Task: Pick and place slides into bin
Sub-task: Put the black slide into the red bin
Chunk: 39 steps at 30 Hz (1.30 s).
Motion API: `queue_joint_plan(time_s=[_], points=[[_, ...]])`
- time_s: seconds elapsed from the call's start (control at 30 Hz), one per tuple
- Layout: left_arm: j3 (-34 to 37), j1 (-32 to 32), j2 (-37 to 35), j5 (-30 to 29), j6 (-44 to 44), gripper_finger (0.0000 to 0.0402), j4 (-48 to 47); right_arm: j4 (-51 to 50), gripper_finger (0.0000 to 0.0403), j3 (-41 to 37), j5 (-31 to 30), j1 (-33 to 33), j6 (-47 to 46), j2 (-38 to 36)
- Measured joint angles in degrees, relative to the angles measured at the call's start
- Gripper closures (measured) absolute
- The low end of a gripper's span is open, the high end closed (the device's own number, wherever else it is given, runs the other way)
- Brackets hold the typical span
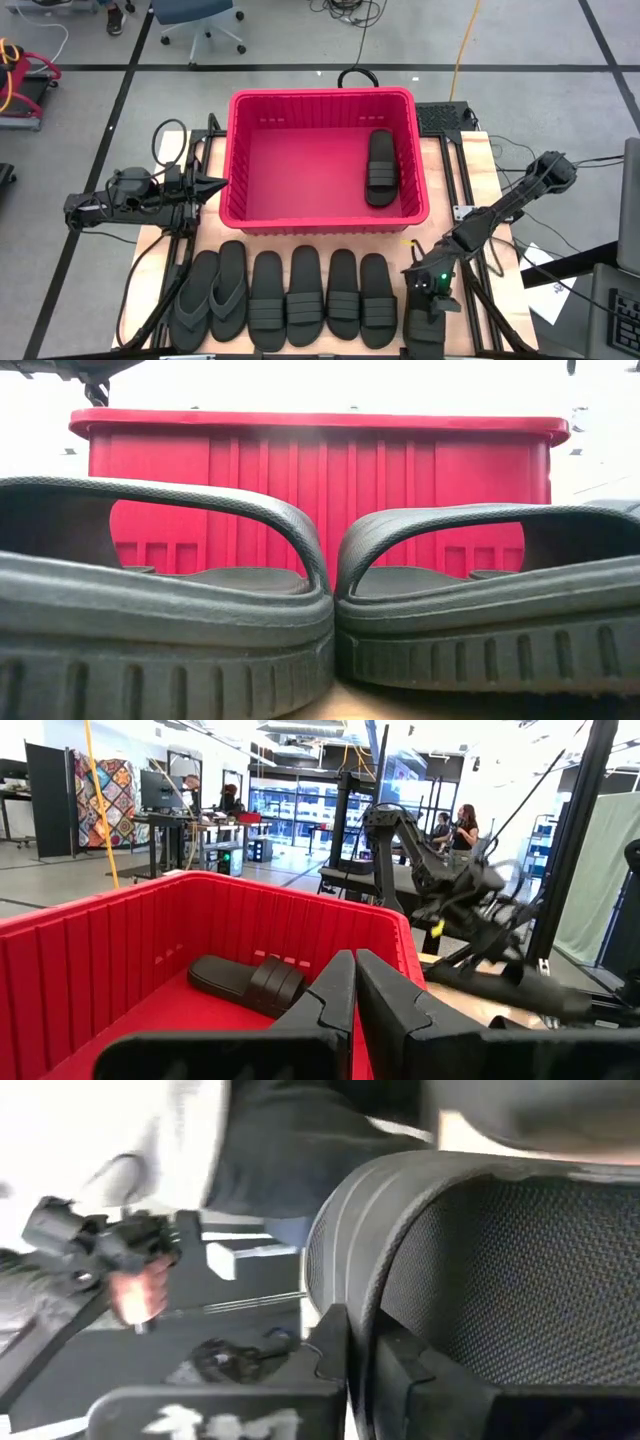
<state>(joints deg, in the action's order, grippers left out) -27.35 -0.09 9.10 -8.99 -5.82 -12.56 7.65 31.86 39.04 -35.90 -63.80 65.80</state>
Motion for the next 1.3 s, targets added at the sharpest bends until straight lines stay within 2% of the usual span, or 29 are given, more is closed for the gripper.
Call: queue_joint_plan(time_s=[0.07, 0.17, 0.27, 0.37, 0.43, 0.5, 0.67, 0.7, 0.77, 0.83, 0.93, 1.03, 1.13, 1.27, 1.3], points=[[0.0, 0.0, 0.0, 0.0, 0.0, 0.0385, 0.0, -3.0, 0.0399, 3.5, -0.3, -0.3, 1.1, -1.1], [0.0, 0.0, 0.0, 0.0, 0.0, 0.0385, 0.0, -13.2, 0.04, 11.1, -1.2, 0.6, 6.6, -1.7], [0.0, 0.0, 0.0, 0.0, 0.0, 0.0385, 0.0, -28.0, 0.04, 20.7, -1.8, 2.8, 15.1, -1.7], [0.0, 0.0, 0.0, 0.0, 0.0, 0.0385, 0.0, -45.9, 0.04, 31.1, -7.2, 6.2, 25.8, -1.6], [0.0, 0.0, 0.0, 0.0, 0.0, 0.0385, 0.0, -56.1, 0.04, 38.7, -14.4, 9.1, 33.2, -1.6], [0.0, 0.0, 0.0, 0.0, 0.0, 0.0385, 0.0, -63.0, 0.0401, 46.6, -26.2, 12.1, 38.9, -1.4], [0.0, 0.0, 0.0, 0.0, 0.0, 0.0385, 0.0, -68.5, 0.0401, 61.8, -54.3, 22.3, 48.3, -0.9], [0.0, 0.0, 0.0, 0.0, 0.0, 0.0385, 0.0, -68.8, 0.0401, 63.8, -58.6, 25.0, 49.8, -1.0], [0.0, 0.0, 0.0, 0.0, 0.0, 0.0385, 0.0, -68.6, 0.0401, 67.0, -63.2, 31.1, 53.1, -1.1], [0.0, 0.0, 0.0, 0.0, 0.0, 0.0385, 0.0, -68.8, 0.0401, 69.0, -62.9, 37.5, 56.7, -1.0], [0.0, 0.0, 0.0, 0.0, 0.0, 0.0385, 0.0, -68.7, 0.0401, 69.6, -58.2, 47.5, 62.3, -0.4], [0.0, 0.0, 0.0, 0.0, 0.0, 0.0385, 0.0, -69.0, 0.0401, 69.6, -48.7, 58.5, 69.1, 2.3], [0.0, 0.0, 0.0, 0.0, 0.0, 0.0385, 0.0, -70.8, 0.0401, 69.5, -36.2, 66.9, 75.9, 7.4], [0.0, 0.0, 0.0, 0.0, 0.0, 0.0385, 0.0, -77.1, 0.0401, 69.5, -21.8, 72.3, 90.4, 15.6], [0.0, 0.0, 0.0, 0.0, 0.0, 0.0385, 0.0, -79.8, 0.04, 69.5, -20.2, 72.8, 94.5, 17.8]])
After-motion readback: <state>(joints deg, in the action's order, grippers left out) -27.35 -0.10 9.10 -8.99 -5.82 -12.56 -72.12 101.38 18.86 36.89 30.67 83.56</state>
